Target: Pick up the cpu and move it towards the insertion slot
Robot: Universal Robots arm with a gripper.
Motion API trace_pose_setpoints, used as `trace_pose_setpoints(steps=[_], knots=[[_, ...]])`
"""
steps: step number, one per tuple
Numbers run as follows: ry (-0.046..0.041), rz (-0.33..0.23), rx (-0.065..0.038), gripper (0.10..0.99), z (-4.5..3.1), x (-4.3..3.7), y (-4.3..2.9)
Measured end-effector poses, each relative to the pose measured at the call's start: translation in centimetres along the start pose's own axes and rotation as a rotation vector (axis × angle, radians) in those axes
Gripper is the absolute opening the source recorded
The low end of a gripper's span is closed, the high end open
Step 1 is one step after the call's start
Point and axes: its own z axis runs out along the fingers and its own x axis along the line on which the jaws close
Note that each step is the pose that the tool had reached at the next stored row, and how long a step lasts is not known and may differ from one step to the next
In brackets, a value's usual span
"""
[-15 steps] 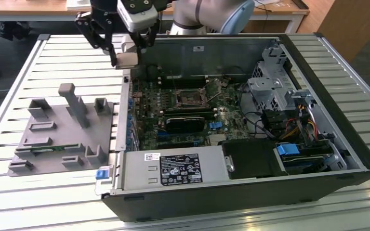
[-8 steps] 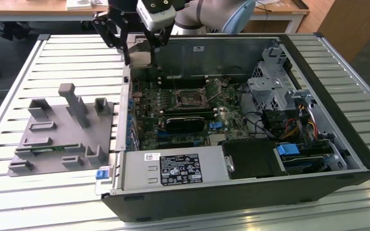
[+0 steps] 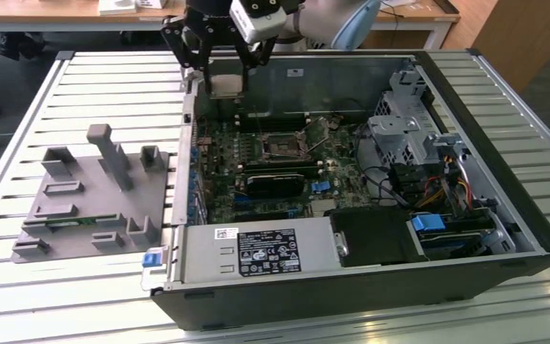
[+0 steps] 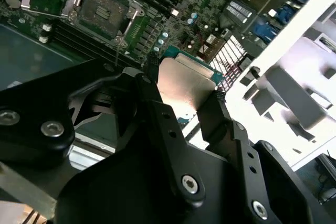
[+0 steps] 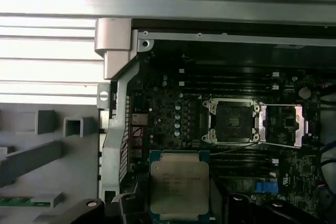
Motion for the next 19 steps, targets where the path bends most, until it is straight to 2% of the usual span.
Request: trace_pose_setpoints(steps=[1, 2, 9, 19], knots=[[0.0000, 0.000, 0.000, 0.541, 0.03, -0.31, 0.08], [0.0000, 0.000, 0.000, 0.541, 0.10, -1.03, 0.27], [0.0000, 0.000, 0.000, 0.541, 0.28, -3.36, 0.74], [0.0000, 0.000, 0.000, 0.541, 0.48, -7.12, 1.02]])
